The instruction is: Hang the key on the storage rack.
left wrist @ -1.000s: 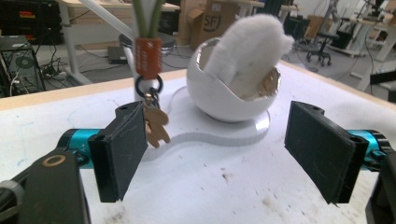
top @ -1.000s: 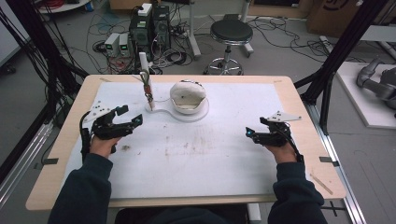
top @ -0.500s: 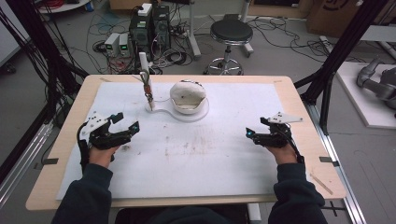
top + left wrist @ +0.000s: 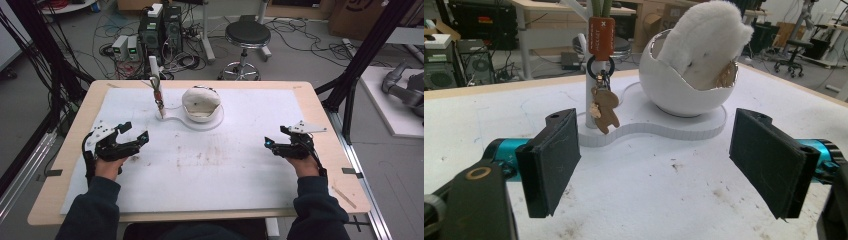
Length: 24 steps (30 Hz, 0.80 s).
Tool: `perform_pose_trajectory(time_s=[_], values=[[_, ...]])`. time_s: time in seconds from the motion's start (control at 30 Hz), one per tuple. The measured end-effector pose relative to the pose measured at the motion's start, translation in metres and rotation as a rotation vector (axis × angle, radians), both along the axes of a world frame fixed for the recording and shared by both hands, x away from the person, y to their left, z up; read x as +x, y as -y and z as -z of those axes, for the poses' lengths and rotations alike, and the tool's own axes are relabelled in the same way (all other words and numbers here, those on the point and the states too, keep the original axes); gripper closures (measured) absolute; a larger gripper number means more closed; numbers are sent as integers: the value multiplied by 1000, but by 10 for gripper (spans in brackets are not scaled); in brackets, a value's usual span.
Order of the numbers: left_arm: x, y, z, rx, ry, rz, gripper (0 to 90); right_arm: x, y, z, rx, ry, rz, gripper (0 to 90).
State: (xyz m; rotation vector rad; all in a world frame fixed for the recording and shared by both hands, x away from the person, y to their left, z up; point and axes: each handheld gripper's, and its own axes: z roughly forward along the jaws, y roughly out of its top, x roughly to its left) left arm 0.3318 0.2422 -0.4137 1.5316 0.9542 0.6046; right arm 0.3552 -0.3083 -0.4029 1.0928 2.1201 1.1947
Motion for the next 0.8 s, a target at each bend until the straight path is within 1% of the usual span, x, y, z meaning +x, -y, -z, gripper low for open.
perform_pose_trajectory(time_s=[0.07, 0.33, 0.53, 0.8], values=[[1, 0, 1, 1, -2, 2, 201, 0, 1, 0, -2, 5, -2, 216], [1, 1, 2, 1, -11, 6, 202, 1, 2, 1, 3, 1, 1, 216], [1, 1, 2, 4, -11, 13, 203, 0, 1, 1, -3, 5, -1, 216], [2, 2, 3, 5, -18, 12, 205, 1, 2, 1, 1, 3, 2, 216]])
